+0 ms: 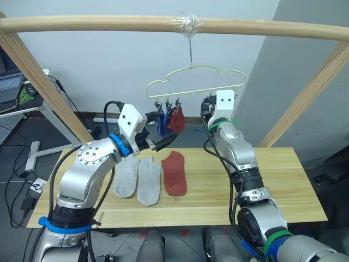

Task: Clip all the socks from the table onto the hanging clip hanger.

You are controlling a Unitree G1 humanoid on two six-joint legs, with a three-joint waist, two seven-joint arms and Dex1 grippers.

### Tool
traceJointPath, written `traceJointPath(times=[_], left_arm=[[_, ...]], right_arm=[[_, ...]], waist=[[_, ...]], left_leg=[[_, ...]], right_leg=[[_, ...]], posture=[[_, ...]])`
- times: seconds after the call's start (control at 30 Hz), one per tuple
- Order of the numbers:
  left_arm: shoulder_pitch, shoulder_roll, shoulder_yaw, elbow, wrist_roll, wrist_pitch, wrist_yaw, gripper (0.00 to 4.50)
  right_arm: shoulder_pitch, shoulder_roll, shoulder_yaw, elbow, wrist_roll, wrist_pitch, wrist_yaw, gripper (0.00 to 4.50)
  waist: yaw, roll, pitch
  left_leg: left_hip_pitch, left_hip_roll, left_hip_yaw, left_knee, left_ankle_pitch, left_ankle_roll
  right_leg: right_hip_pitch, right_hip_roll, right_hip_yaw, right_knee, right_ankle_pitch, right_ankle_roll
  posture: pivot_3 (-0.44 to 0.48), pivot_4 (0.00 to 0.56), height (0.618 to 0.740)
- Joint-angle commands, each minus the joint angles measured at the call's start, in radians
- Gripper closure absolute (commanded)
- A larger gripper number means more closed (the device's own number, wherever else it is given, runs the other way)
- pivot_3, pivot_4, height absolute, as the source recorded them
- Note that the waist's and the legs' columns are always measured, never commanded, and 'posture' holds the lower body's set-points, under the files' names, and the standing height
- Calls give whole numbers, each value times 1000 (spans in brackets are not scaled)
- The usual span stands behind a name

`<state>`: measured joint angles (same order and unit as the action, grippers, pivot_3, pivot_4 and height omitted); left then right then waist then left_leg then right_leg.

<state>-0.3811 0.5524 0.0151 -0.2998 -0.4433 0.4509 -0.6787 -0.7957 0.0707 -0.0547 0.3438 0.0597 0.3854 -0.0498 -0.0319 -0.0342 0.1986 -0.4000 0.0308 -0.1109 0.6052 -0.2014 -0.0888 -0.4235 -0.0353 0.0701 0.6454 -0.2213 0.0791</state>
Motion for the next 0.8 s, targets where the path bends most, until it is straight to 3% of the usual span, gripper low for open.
traceJointPath(times=[0.03,0.8], left_arm=[[-22,-3,22,-19,-2,-14,2,0],[-17,-3,28,-44,-13,0,17,0]], right_arm=[[-44,5,3,-5,0,-32,-7,2907],[-73,16,14,26,-1,-44,1,2907]], waist=[[0,0,0],[0,1,1]], left_leg=[[0,0,0,0,0,0],[0,0,0,0,0,0]], right_leg=[[0,0,0,0,0,0],[0,0,0,0,-1,0]], posture=[[90,149,740],[99,164,740]])
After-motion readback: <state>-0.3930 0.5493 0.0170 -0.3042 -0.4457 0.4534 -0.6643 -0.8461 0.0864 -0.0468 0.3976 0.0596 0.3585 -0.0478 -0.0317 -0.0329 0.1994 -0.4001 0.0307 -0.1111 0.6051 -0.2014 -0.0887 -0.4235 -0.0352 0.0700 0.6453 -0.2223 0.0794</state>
